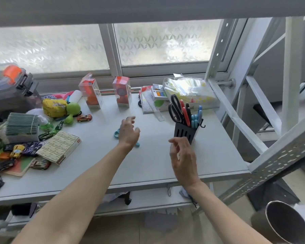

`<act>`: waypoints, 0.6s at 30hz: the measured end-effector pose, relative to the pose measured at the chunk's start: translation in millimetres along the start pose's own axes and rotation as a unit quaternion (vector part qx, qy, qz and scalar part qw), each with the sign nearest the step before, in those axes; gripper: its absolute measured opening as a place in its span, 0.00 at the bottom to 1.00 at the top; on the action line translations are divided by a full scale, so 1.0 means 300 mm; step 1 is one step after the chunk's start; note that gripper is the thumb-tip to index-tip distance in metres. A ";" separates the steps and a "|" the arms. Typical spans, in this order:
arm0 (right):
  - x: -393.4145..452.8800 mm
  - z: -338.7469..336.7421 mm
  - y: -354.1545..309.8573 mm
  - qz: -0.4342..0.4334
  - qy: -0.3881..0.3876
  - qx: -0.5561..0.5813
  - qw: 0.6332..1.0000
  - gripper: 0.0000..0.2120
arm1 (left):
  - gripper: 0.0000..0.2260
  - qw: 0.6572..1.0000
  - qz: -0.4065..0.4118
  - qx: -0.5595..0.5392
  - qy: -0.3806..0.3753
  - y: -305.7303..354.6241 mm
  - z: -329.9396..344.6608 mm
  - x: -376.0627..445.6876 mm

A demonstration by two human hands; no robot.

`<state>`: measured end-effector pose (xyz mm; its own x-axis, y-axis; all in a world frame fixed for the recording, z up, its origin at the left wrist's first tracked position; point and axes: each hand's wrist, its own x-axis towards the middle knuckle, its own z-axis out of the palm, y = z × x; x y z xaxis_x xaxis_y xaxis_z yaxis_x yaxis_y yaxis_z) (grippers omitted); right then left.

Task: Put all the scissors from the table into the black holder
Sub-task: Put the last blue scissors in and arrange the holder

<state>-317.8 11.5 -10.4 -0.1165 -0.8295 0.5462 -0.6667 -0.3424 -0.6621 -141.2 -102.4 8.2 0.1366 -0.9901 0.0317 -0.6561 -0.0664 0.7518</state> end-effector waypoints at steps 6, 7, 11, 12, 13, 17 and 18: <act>0.100 0.228 -0.076 0.028 -0.221 -0.045 0.974 0.16 | 0.24 0.985 -0.120 0.123 0.010 -0.154 -0.110 0.056; 0.127 0.267 -0.090 0.040 -0.251 -0.053 0.966 0.17 | 0.24 0.982 -0.127 0.136 -0.004 -0.167 -0.114 0.063; 0.203 0.386 -0.135 0.070 -0.346 -0.100 0.930 0.17 | 0.23 0.977 -0.125 0.172 -0.031 -0.184 -0.109 0.081; 0.210 0.404 -0.140 0.070 -0.361 -0.119 0.922 0.16 | 0.22 0.977 -0.125 0.167 -0.034 -0.186 -0.108 0.086; 0.215 0.417 -0.142 0.069 -0.368 -0.137 0.917 0.16 | 0.21 0.979 -0.125 0.158 -0.035 -0.187 -0.107 0.090; 0.215 0.433 -0.139 0.058 -0.357 -0.191 0.913 0.13 | 0.16 0.985 -0.140 0.100 -0.032 -0.194 -0.112 0.098; 0.210 0.429 -0.136 0.051 -0.351 -0.203 0.913 0.13 | 0.14 0.985 -0.152 0.073 -0.032 -0.193 -0.116 0.097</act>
<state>-203.2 -83.6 -15.0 0.2115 -0.9752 -0.0652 -0.9130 -0.1734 -0.3692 -73.4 -123.2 -11.7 0.2997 -0.9270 -0.2253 -0.6930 -0.3739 0.6164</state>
